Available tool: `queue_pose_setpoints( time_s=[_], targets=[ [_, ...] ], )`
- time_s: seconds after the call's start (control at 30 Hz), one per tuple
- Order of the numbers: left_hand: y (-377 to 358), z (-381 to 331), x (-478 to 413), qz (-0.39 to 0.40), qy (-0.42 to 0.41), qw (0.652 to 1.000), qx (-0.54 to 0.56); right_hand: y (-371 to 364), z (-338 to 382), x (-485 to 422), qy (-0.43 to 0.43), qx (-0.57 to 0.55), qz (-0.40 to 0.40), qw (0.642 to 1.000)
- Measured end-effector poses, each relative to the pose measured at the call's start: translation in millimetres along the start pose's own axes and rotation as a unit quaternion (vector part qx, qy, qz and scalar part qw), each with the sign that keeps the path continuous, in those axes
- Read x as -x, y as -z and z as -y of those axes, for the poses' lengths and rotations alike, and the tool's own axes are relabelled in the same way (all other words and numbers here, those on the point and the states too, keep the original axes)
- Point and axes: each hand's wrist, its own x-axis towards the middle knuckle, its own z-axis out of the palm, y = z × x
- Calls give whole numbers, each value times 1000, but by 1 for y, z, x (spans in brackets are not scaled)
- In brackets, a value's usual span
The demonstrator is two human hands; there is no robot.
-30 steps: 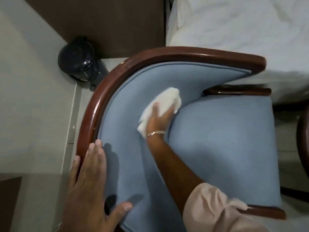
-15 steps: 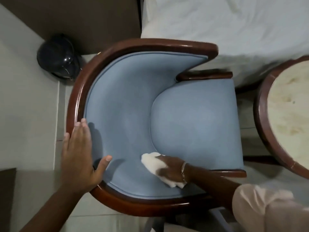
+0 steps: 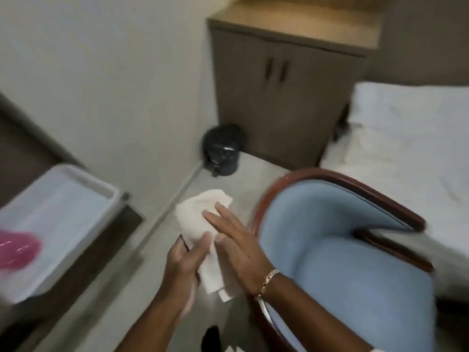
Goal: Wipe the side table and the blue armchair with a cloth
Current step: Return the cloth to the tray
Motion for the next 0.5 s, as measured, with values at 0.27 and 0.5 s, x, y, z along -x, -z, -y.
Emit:
queue_pose_setpoints(
  time_s=[0.27,0.5],
  targets=[
    [194,-107,-42,-176,-96,952,233,-158,75,-170,-121,-169,106,972],
    [258,-132,-126,-412,-51,910,-19,-260,78,-264,-9,124,0,992]
  ],
)
